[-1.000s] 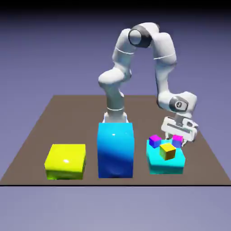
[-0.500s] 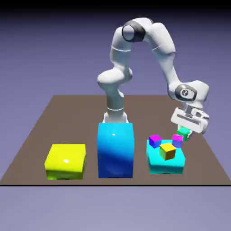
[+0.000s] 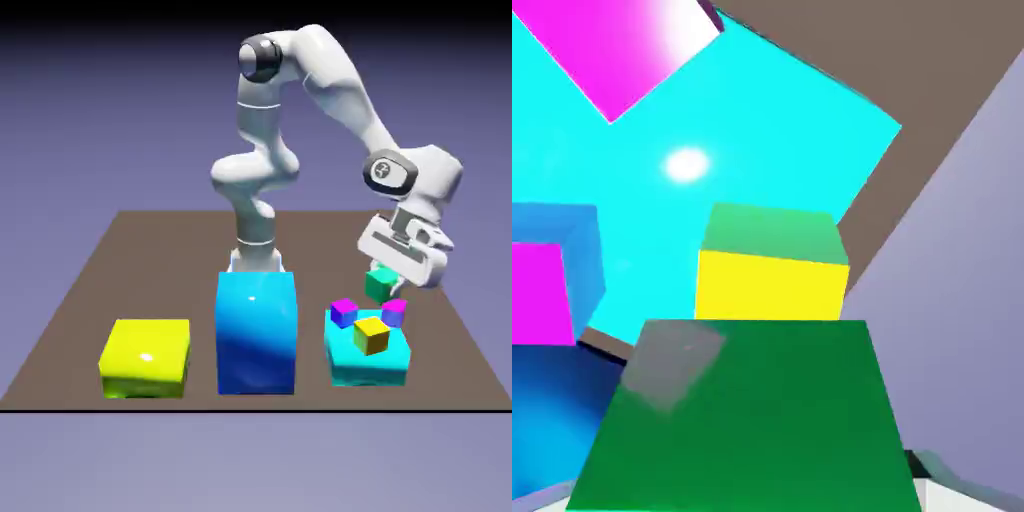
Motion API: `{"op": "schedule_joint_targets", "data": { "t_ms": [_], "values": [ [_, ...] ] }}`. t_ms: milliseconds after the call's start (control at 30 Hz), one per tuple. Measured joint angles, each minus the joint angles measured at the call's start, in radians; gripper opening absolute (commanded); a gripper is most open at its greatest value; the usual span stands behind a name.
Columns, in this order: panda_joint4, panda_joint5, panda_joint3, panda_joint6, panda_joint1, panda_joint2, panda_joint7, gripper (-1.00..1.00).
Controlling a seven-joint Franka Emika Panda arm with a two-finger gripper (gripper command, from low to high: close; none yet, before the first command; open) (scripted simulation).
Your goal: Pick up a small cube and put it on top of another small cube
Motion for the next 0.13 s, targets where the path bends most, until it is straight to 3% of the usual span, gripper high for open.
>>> {"op": "schedule_joint_targets", "data": {
  "t_ms": [33,67,133],
  "values": [
    [-0.013,-0.029,-0.012,0.043,-0.004,0.033,0.022,-1.0],
    [-0.016,-0.036,-0.015,0.055,-0.006,0.043,0.027,1.0],
    [-0.016,-0.038,-0.016,0.056,-0.006,0.043,0.029,1.0]
  ]
}}
